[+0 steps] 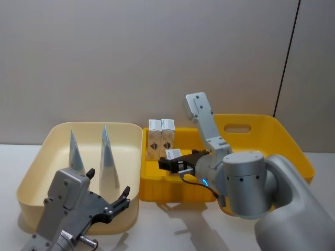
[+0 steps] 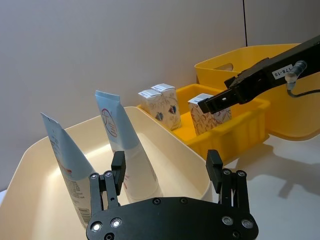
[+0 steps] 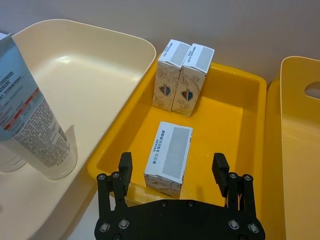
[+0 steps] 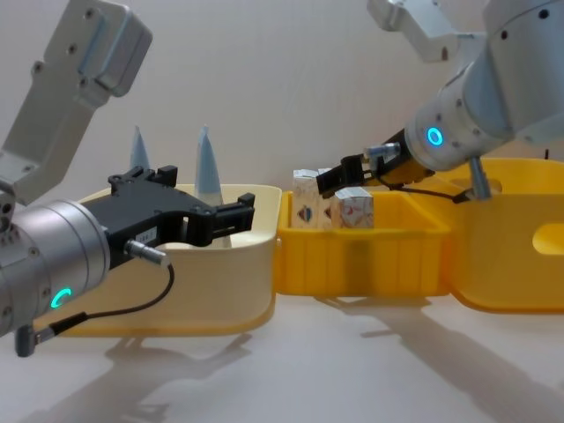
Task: Bimanual collaborative sorting of washing and personal care products
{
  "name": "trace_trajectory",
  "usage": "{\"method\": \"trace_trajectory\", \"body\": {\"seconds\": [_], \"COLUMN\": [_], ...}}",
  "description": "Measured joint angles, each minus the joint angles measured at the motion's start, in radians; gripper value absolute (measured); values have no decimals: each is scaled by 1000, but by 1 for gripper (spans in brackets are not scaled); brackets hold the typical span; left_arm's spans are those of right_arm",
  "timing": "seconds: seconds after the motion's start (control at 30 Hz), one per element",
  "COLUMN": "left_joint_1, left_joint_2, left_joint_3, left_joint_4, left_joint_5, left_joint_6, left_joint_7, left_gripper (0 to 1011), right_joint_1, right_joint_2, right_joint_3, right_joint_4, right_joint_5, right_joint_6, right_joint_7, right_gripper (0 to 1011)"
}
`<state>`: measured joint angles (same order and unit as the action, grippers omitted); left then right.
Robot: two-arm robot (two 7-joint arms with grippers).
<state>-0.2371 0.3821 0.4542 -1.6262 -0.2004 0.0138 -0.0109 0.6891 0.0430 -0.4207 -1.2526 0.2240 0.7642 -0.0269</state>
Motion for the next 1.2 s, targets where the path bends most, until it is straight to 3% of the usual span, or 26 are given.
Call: {"method": "trace_trajectory", "body": {"seconds": [1.2], "left_joint_1": [0], "left_joint_2": [0], "left_joint_3": [0], "left_joint_4": [0], "left_joint_5": [0], "left_joint_6": [0], "left_joint_7": [0], "left_gripper": [1003], "right_joint_1": [68], "right_joint_2": [-92], "right_joint_3": [41], "right_joint_4": [209], "right_joint_5": [-19], "right_joint_6": [-80], "right_joint_7": [-32], "right_gripper": [1001]}}
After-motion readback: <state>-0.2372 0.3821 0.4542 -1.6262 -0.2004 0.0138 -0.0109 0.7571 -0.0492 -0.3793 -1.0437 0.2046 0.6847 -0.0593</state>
